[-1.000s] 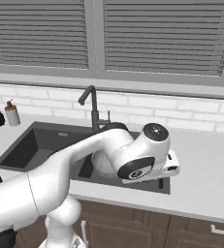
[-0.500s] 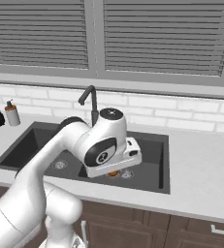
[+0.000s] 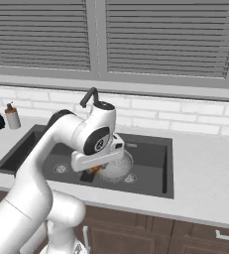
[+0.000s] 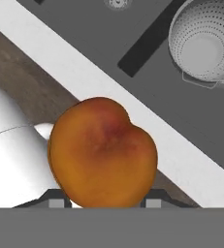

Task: Put the colander in the sink, put the peach in the colander, and turn on the sink faucet and pour water over the colander.

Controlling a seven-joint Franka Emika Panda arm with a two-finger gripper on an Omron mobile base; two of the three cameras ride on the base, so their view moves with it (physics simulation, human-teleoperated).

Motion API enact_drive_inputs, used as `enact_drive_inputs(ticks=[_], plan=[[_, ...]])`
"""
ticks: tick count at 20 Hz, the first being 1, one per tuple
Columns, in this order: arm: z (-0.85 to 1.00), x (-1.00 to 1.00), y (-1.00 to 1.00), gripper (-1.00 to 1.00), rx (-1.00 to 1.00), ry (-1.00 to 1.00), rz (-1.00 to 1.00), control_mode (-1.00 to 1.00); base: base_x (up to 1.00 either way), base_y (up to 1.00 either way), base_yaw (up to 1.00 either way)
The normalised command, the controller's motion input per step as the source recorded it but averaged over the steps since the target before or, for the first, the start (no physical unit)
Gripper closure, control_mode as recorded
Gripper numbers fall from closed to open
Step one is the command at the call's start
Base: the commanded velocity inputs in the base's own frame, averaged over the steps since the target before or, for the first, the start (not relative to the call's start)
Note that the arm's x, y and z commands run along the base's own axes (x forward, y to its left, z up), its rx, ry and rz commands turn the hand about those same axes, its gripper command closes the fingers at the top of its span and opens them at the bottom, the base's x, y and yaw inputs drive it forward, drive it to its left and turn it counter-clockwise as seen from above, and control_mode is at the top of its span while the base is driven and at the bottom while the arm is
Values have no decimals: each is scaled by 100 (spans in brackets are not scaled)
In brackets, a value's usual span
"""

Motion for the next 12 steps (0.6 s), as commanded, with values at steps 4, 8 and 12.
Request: enact_drive_inputs(ticks=[4, 8, 12], plan=[[0, 44, 16, 100, 19, 6, 5, -100, 0, 0, 0], [-21, 30, 2, 100, 16, -1, 0, -100, 0, 0, 0], [-43, 18, 0, 100, 8, -14, 0, -100, 0, 0, 0]])
